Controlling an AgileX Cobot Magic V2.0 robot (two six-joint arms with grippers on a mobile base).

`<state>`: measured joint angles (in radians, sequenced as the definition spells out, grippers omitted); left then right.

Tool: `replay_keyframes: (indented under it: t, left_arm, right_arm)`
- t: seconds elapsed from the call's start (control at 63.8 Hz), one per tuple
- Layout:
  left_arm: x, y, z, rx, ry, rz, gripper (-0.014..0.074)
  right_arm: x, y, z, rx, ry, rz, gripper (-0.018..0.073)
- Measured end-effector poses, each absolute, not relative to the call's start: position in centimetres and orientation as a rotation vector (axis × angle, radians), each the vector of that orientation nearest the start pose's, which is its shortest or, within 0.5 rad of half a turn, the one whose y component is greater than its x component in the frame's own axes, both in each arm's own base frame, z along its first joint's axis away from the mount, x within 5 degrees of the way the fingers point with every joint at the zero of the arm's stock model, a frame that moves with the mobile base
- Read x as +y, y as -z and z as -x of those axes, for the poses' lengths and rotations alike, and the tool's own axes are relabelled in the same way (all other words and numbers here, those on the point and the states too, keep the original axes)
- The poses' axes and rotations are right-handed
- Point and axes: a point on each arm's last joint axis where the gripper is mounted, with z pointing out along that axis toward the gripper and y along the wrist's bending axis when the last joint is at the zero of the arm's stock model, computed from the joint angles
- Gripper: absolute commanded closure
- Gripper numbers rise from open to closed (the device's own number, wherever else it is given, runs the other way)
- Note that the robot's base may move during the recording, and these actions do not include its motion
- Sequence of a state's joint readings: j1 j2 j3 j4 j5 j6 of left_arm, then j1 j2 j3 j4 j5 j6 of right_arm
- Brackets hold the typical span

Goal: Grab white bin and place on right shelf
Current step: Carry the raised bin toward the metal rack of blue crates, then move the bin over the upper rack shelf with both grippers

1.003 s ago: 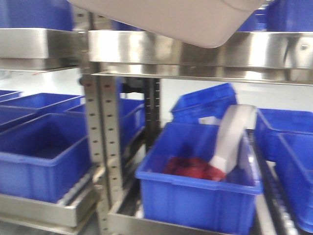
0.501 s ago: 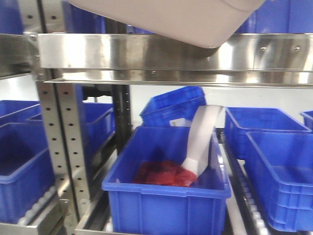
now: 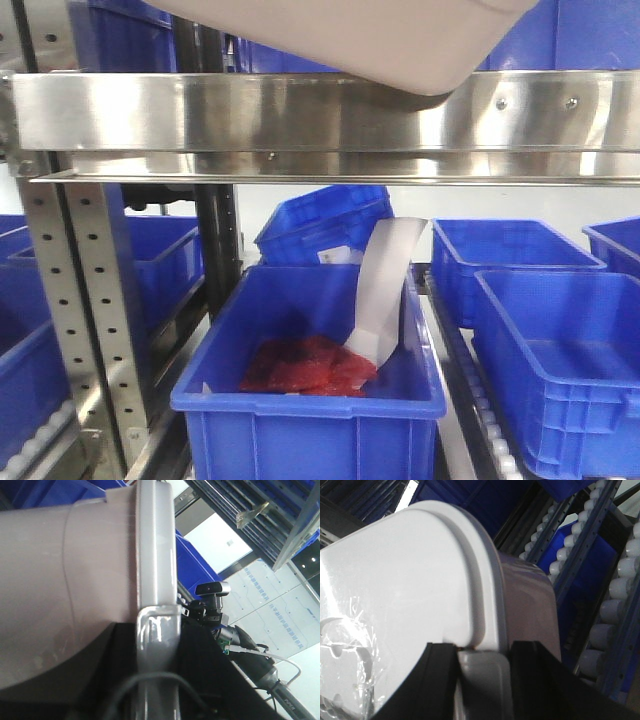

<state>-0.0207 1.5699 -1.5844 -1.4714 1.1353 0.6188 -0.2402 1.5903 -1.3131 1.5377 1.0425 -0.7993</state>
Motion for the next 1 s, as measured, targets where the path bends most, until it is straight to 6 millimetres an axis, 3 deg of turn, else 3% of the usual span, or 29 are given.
replay_keyframes:
  t: [1.003]
  left_arm:
    - [-8.72,-45.02,-32.35,1.806,1.448,-0.296,0.0722]
  right_arm:
    - [-0.45,-37.05,-34.64,1.86,-1.252,-0.097,0.0478]
